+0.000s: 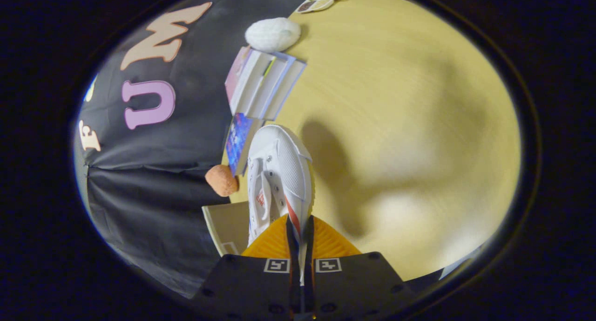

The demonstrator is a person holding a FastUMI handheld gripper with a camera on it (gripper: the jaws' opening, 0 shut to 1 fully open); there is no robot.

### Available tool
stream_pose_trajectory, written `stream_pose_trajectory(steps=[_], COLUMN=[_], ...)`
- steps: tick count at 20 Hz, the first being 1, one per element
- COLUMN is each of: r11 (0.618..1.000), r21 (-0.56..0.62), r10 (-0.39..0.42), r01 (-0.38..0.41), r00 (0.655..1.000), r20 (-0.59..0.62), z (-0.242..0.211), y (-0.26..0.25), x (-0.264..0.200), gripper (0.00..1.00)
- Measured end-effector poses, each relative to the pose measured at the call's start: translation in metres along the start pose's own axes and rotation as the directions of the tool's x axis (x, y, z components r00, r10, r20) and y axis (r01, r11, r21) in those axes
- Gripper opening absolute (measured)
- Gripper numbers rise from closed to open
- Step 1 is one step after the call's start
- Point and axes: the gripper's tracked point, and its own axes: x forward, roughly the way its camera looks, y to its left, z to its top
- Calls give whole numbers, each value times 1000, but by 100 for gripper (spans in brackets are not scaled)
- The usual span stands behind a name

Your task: Open the storage box then place both shoes into the box .Put the left shoe in first, then the right shoe, with the right side of both shoes facing outward in a uniform manner.

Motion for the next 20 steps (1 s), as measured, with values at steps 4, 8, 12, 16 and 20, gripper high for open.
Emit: stream_pose_trajectory(steps=[4,8,12,16,20], r11=[991,968,943,942,946], r21=[-89,-173,-259,-288,-311], r10=[92,163,161,103,26], r01=[-96,-182,-210,-169,-94], r00=[994,979,966,968,976], r20=[-53,-121,-200,-230,-214], z=[-31,-78,-126,-161,-172], y=[76,149,183,183,168], x=[5,5,31,60,86], gripper=[6,5,5,6,5])
